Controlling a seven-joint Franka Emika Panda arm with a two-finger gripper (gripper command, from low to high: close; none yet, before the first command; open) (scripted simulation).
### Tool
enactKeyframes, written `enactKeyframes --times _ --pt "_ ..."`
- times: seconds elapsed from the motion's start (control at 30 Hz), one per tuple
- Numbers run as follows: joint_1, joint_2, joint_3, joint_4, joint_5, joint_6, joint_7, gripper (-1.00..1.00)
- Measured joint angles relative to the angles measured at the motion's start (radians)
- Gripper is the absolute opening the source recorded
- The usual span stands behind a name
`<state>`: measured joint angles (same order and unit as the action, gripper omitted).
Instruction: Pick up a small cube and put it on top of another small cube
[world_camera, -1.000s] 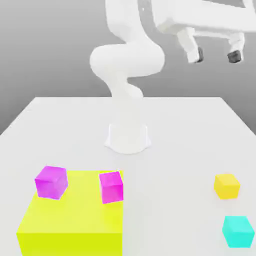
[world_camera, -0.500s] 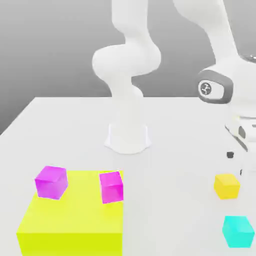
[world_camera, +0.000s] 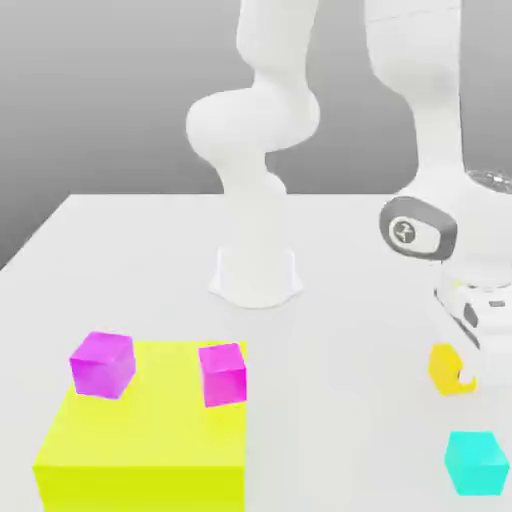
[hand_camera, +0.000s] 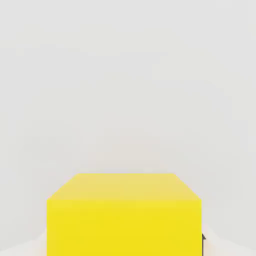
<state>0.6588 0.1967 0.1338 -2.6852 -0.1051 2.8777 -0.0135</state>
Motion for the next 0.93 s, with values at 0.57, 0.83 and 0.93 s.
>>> enactKeyframes --times 0.57,0.83,0.93 --pt "-0.566 -0.400 -0.370 0.096 0.010 -0.473 -0.382 -1.00" --pt "-0.699 -0.334 -0.539 0.082 0.023 -0.405 -0.510 1.00" --pt "-0.699 -0.334 -0.539 0.082 0.023 -0.405 -0.510 1.00"
